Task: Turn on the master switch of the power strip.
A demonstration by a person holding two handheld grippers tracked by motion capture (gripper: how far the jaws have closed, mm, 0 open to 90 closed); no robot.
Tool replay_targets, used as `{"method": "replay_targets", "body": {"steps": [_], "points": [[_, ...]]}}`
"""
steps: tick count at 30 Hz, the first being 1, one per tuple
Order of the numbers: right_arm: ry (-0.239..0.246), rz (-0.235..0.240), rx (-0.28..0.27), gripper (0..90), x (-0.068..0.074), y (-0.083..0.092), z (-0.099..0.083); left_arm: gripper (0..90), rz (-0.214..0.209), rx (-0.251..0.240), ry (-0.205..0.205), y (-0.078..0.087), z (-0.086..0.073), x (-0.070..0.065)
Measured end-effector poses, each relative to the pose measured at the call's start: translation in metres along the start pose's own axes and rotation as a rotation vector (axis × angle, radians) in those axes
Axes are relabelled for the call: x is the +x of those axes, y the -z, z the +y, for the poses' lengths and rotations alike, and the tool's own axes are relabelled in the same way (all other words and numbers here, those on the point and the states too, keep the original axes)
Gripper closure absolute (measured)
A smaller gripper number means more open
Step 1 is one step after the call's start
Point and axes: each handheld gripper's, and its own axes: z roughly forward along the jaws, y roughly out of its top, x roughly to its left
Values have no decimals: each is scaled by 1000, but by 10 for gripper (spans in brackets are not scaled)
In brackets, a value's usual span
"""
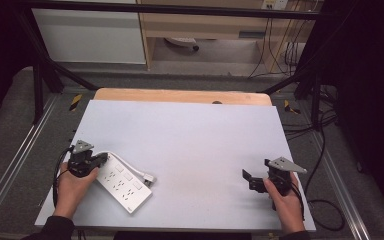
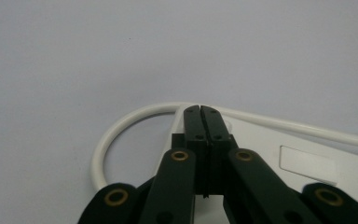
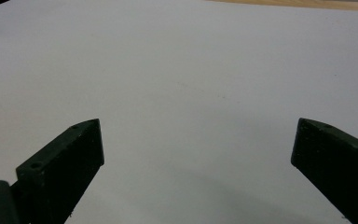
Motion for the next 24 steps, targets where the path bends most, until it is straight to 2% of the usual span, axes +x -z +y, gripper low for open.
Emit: {"method": "replay_targets", "body": {"steps": [24], "points": [[-2,0,1,27,0,0,0,900,-1,-7,15,0,0,1]]}}
